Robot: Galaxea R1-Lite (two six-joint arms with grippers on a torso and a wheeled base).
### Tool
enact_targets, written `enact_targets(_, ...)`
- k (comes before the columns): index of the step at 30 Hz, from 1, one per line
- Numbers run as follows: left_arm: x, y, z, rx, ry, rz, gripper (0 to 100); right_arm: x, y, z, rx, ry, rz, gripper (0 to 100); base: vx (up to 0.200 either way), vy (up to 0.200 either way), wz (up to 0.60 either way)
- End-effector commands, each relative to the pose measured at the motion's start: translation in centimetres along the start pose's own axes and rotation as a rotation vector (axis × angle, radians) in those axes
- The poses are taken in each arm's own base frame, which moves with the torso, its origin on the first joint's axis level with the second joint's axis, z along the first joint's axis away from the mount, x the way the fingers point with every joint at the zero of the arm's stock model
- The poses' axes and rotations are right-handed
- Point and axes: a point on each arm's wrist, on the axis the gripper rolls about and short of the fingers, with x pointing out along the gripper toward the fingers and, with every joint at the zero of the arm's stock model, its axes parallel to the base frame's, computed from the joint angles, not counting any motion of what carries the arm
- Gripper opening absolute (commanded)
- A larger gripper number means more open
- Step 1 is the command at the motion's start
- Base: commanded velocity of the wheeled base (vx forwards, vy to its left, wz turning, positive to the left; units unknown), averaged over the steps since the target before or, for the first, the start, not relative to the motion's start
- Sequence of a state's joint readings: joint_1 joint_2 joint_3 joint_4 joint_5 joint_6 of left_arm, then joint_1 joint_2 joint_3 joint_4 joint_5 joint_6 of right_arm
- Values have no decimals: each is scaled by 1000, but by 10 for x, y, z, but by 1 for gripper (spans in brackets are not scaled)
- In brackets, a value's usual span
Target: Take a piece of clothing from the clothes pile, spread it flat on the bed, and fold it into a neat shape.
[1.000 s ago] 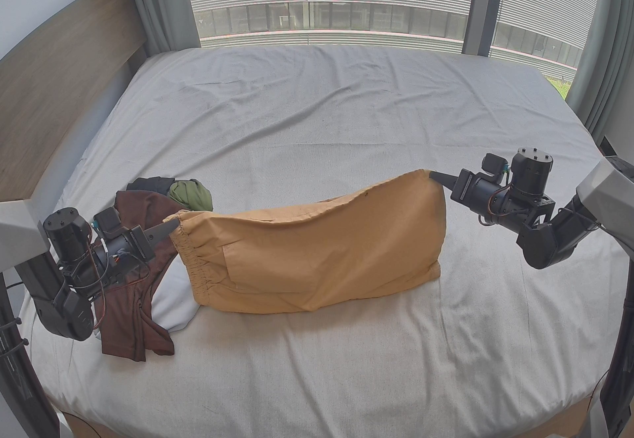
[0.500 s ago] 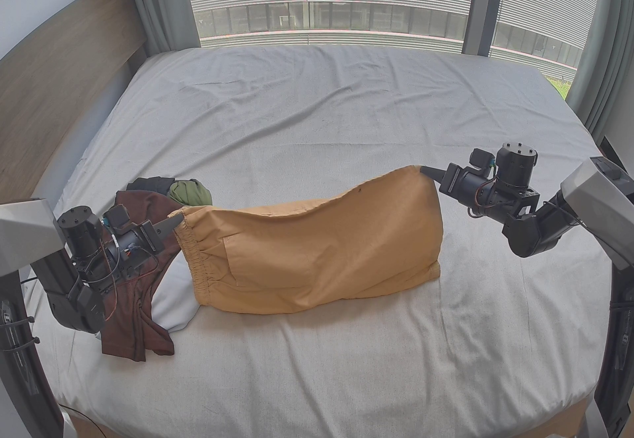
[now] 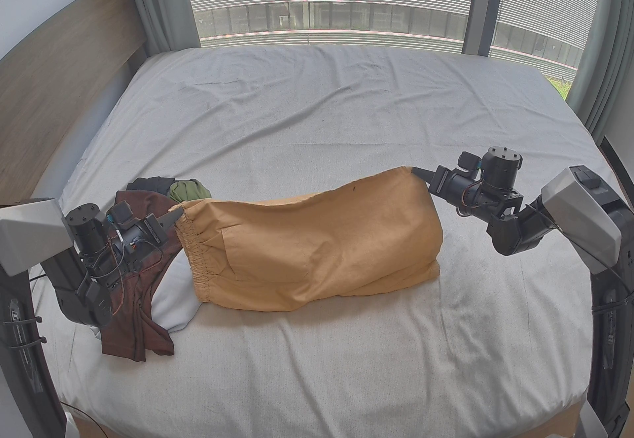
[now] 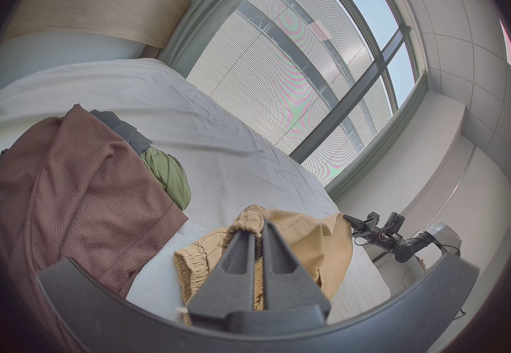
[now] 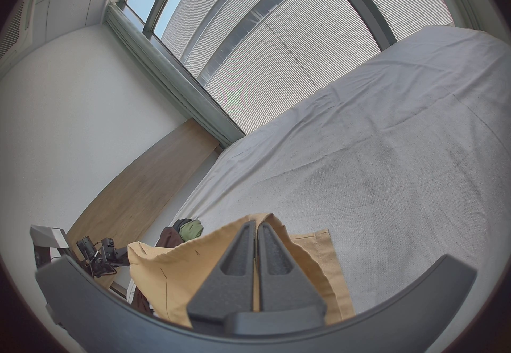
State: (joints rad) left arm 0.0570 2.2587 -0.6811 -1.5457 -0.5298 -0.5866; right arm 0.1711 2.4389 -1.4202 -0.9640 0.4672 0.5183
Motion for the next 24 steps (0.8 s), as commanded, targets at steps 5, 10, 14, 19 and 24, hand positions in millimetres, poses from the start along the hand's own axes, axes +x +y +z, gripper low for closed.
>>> enact_targets(5, 7, 7, -5, -3, 0, 8, 0, 13, -10, -10, -1, -3, 5, 0, 0, 0, 0)
enact_targets(10, 9, 8, -5, -7, -2, 8, 0, 16, -15, -14, -2, -6, 5, 0, 0, 0, 0)
enact_targets(14, 10, 10, -8, -11, 4, 12, 0, 17, -18, -16, -4, -9, 3, 0, 0, 0, 0)
enact_targets(19, 13, 12, -8, -7, -1, 11, 100, 19, -19, -15, -18, -32, 15, 0, 0, 0, 0)
enact_targets(24, 17, 14, -6, 1, -20, 16, 100, 26, -23, -16, -34, -65, 30, 100, 0, 0, 0)
